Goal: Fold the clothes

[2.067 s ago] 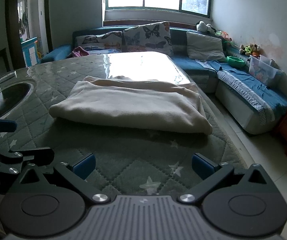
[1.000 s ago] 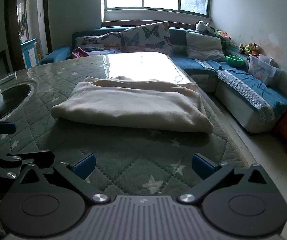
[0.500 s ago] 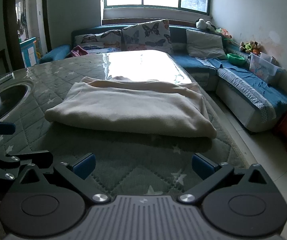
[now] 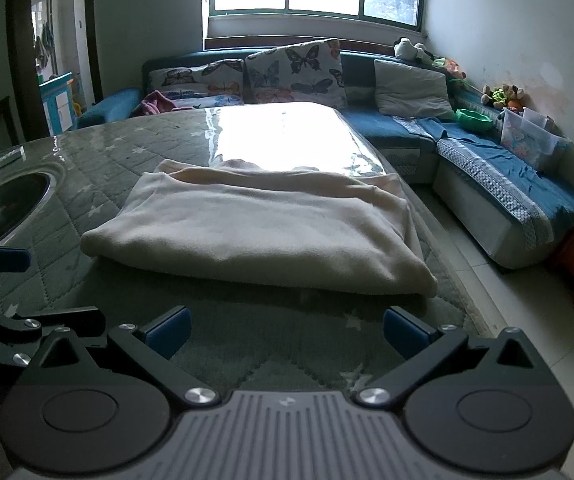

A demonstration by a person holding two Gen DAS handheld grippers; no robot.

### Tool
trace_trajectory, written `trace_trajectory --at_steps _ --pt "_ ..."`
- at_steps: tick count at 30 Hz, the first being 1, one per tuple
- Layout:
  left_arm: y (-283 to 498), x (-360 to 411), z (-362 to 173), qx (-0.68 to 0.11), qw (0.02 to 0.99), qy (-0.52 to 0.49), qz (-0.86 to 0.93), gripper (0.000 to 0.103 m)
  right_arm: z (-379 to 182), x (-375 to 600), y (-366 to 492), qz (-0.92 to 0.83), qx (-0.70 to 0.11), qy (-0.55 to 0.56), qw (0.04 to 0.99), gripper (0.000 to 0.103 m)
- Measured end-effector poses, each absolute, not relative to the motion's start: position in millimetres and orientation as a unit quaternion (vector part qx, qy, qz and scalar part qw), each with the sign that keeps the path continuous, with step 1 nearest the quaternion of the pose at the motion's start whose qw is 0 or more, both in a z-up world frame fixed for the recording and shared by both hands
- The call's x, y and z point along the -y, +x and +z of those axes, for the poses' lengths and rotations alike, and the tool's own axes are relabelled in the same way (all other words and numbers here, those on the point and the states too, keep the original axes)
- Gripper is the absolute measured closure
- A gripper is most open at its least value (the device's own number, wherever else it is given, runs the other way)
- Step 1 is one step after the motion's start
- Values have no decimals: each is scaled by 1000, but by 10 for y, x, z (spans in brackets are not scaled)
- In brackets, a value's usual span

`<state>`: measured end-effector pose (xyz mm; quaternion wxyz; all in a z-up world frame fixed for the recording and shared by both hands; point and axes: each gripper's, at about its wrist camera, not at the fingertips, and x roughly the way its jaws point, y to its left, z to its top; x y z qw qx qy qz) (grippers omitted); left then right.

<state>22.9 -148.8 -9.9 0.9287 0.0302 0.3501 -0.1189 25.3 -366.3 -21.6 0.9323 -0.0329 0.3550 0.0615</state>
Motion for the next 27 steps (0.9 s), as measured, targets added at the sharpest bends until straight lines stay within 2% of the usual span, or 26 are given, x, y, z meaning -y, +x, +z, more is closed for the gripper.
trace_trajectory --at_steps 27 --pt "471 1474 -120 -357 926 31 -117 0 -199 3651 485 69 -351 -44 933 0"
